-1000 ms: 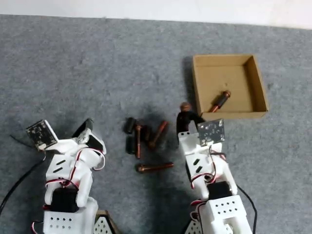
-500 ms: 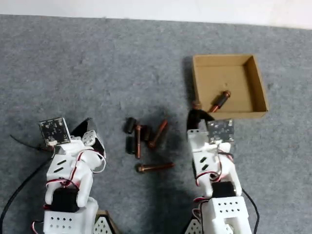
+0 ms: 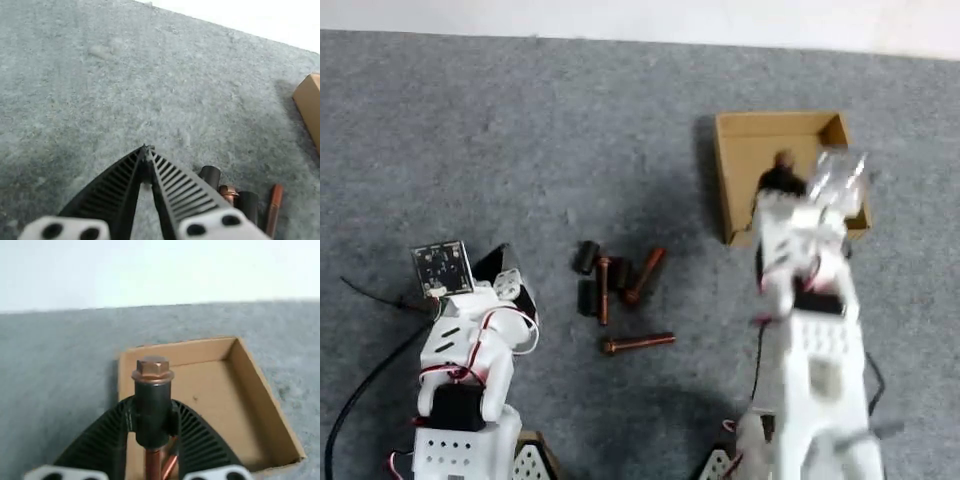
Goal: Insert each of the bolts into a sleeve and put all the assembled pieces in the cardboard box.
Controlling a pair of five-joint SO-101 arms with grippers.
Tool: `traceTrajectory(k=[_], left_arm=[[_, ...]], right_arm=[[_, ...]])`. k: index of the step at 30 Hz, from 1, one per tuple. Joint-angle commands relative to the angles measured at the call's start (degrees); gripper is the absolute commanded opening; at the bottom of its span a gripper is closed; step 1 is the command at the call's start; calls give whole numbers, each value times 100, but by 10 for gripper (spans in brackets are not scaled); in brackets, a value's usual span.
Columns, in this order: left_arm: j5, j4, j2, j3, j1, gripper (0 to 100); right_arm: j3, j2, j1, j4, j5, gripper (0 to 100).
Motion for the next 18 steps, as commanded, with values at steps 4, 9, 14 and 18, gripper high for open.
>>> traceTrajectory(k=[4, 9, 14, 18], left_arm=[[-53, -158, -101, -31, -31, 7], [-53, -167, -101, -31, 22, 7], [-273, -167, -101, -4, 295, 7], [-334, -167, -101, -4, 303, 7]], right_arm=[[-2765, 3213, 356, 22, -352, 4], [-3363, 4242, 382, 22, -378, 4], [-3371, 4655, 277, 4, -387, 4], [-3371, 4787, 268, 4, -378, 22]])
